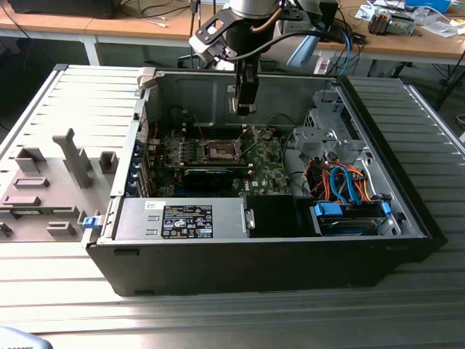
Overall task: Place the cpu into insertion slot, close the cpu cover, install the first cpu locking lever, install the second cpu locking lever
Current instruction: 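Place the cpu into insertion slot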
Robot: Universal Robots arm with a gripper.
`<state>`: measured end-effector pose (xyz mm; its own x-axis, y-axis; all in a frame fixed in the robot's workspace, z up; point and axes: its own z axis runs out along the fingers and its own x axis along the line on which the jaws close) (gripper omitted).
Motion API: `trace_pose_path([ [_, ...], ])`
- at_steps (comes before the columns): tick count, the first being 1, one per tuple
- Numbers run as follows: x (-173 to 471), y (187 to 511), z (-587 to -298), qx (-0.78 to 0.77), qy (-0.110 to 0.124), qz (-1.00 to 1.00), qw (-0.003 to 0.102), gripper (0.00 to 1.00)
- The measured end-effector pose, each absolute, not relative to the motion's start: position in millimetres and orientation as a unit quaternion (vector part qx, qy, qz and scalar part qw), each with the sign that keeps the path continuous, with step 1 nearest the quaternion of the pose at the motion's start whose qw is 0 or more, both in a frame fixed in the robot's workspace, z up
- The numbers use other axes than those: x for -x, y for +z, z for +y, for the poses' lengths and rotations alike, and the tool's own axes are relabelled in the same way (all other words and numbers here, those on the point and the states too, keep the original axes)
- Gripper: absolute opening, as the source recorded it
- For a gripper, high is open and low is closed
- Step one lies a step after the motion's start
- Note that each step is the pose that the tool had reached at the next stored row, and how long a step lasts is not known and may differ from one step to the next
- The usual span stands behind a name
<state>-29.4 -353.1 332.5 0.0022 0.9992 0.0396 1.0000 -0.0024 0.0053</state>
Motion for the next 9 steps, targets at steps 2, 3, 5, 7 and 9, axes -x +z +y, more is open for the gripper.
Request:
trace_pose_path([
  [2,29.4,332.1,-353.2,0.708,-0.016,-0.706,0.012,0.55],
  [3,29.4,332.0,-353.2,0.708,-0.016,-0.706,0.012,0.55],
  [5,29.5,331.3,-353.4,0.708,-0.016,-0.706,0.012,0.55],
  [7,29.5,330.8,-353.5,0.708,-0.016,-0.706,0.012,0.55],
  [9,29.5,330.5,-353.6,0.708,-0.016,-0.706,0.012,0.55],
])
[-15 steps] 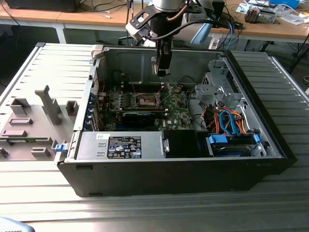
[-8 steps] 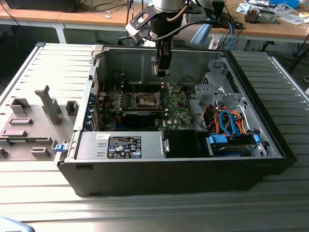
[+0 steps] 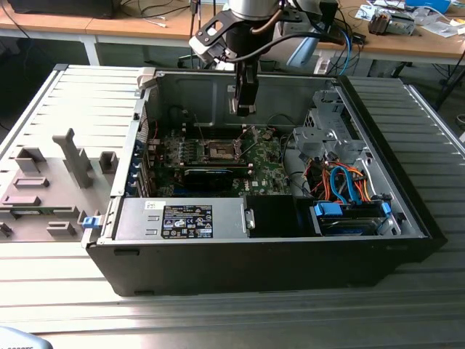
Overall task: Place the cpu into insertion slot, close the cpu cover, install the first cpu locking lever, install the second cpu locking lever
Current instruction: 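Place the cpu into insertion slot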
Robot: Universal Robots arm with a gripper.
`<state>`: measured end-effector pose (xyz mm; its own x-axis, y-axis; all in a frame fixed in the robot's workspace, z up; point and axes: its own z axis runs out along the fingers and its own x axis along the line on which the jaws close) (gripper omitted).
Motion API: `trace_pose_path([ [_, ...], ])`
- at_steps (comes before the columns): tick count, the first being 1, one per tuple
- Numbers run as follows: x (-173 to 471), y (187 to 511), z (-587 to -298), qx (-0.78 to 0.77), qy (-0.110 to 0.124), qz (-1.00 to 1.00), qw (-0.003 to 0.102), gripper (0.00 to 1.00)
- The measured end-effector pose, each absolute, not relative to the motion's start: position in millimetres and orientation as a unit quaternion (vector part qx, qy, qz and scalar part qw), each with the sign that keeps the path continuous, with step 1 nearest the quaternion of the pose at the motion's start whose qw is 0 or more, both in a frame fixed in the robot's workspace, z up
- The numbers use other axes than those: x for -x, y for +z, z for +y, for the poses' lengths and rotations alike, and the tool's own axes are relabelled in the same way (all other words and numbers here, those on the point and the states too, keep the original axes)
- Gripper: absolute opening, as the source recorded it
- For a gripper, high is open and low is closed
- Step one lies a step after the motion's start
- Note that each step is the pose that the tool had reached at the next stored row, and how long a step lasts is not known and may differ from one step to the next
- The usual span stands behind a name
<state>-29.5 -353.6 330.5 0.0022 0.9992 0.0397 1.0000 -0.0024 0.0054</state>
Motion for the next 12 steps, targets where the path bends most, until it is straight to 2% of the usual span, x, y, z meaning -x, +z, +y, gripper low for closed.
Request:
trace_pose_path([
  [12,29.5,324.2,-354.6,0.708,-0.016,-0.706,0.012,0.55],
])
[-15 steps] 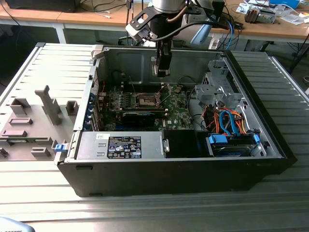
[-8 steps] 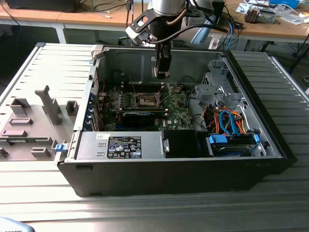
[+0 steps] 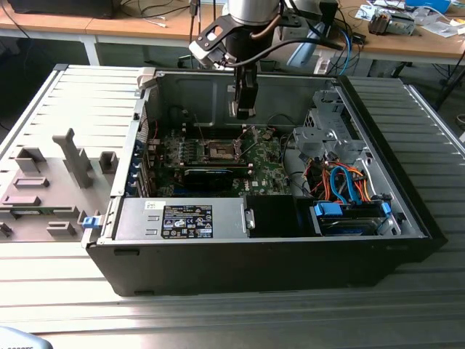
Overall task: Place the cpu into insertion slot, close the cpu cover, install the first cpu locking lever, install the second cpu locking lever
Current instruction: 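Place the cpu into insertion slot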
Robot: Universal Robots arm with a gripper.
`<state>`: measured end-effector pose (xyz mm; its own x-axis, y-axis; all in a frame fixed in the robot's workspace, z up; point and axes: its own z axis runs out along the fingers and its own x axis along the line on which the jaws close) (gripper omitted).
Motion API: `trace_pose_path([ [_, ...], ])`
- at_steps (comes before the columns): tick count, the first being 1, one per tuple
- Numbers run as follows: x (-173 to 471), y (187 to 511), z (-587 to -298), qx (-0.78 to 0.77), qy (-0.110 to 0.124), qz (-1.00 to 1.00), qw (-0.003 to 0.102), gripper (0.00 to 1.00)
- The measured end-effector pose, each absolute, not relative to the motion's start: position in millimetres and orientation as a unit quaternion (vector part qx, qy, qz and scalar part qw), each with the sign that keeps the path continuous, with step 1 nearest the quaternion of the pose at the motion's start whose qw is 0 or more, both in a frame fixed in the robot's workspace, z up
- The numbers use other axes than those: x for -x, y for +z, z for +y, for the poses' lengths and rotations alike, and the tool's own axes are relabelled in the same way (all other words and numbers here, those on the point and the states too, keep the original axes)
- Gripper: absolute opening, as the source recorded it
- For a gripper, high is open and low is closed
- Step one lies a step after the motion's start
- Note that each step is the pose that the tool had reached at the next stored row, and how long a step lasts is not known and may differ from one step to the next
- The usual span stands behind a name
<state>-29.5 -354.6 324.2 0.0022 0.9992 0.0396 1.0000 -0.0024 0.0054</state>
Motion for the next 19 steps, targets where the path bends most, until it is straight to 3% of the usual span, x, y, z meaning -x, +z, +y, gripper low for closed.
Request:
trace_pose_path([
  [19,29.5,319.1,-355.2,0.708,-0.016,-0.706,0.012,0.55],
])
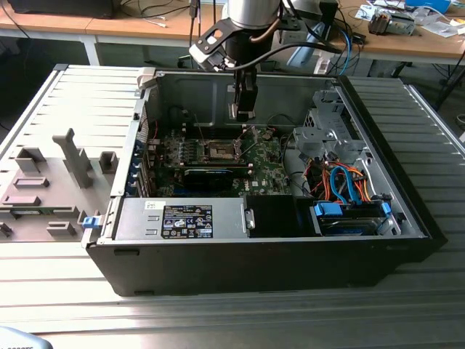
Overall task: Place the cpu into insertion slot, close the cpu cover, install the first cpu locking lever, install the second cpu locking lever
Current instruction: 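Place the cpu into insertion slot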
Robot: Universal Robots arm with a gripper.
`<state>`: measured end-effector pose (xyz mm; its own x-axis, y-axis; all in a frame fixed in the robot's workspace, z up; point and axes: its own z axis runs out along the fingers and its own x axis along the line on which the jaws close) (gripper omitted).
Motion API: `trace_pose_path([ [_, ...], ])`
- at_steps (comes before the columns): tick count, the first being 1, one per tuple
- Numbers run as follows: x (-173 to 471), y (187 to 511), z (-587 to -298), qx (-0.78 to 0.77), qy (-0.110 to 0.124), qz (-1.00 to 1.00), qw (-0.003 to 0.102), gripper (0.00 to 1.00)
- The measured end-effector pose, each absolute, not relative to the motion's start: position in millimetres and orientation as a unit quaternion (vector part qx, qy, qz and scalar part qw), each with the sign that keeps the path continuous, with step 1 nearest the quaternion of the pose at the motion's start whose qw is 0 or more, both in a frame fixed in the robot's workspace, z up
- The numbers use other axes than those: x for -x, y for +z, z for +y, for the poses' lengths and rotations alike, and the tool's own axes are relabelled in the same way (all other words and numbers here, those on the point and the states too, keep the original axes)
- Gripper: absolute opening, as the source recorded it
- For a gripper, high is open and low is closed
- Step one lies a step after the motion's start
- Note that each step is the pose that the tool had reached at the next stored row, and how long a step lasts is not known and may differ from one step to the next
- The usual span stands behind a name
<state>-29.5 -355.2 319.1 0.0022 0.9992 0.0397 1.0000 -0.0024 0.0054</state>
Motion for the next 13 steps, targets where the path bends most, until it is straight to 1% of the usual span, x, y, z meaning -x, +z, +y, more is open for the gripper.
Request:
trace_pose_path([
  [13,29.5,316.8,-355.4,0.708,-0.016,-0.706,0.012,0.55],
])
